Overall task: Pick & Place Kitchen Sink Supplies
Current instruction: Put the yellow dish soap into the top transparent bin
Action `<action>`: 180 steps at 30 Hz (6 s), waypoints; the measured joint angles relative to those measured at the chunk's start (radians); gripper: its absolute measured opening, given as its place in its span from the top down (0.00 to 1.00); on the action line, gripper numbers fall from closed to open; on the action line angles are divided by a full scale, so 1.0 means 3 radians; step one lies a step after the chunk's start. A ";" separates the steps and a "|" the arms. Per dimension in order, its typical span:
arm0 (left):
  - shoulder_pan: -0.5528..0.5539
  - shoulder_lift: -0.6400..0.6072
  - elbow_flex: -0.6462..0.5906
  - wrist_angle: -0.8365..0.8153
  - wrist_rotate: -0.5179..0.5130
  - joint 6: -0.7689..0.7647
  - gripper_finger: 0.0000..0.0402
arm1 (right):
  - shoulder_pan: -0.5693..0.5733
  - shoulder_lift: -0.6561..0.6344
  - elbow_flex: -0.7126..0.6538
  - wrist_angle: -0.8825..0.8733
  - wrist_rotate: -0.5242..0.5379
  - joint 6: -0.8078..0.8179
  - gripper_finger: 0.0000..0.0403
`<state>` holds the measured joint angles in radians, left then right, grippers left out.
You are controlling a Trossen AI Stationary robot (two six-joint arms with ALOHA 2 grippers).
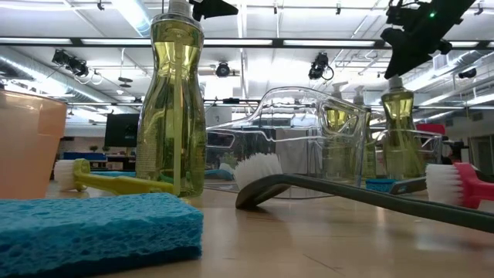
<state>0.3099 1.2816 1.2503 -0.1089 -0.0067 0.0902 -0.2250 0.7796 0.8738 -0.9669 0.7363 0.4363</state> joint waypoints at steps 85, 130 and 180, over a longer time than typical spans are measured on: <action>-0.0288 -0.0700 0.0004 -0.1503 0.0877 -0.0255 0.20 | 0.0346 -0.0588 0.0000 0.1244 -0.2429 -0.1264 0.33; -0.2354 -0.0142 -0.0004 -0.2366 -0.1104 -0.1371 0.20 | 0.0551 -0.0327 -0.0001 0.1526 -0.2398 -0.1231 0.33; -0.2420 0.0375 -0.0001 -0.2021 -0.1452 -0.2079 0.32 | 0.0550 -0.0327 -0.0003 0.1774 -0.2396 -0.1321 0.33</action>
<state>-0.4160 1.3941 1.2499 -0.7151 -0.4423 -0.5335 -0.0601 0.6815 0.8730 -0.4347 0.0174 0.0399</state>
